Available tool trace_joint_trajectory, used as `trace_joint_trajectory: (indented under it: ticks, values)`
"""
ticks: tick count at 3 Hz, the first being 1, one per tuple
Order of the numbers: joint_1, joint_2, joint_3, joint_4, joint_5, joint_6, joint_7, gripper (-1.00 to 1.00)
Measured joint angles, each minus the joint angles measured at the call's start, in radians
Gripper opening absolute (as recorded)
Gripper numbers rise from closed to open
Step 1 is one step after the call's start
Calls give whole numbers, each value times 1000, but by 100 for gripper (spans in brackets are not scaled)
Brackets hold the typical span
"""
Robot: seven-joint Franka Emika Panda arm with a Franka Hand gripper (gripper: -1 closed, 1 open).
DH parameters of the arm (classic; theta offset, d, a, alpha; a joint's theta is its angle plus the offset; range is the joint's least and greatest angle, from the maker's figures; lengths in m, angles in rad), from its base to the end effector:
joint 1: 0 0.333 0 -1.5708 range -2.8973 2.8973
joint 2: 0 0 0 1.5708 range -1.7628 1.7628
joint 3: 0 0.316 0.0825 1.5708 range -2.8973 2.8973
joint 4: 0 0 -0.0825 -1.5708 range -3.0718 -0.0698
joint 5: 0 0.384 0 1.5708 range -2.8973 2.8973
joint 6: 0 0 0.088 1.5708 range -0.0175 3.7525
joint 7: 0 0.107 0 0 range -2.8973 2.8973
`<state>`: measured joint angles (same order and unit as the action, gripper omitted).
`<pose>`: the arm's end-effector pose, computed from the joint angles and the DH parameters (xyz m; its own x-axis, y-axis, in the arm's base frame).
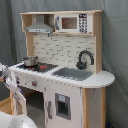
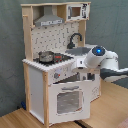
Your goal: Play with the kitchen
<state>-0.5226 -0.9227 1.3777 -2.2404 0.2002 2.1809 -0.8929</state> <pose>0.2806 0.4253 0.4249 0.0805 0.9198 -0.3841 0.8081 0.1654 0.5654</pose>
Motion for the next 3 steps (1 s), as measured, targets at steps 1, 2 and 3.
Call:
trace_joint_trajectory:
  ticks: [1, 2, 3]
  values:
    - [-29, 73, 21, 3, 6, 29, -73, 100]
    - [-56, 139, 18, 6, 6, 45, -156, 100]
    - [-80, 206, 17, 8, 6, 50, -233, 100]
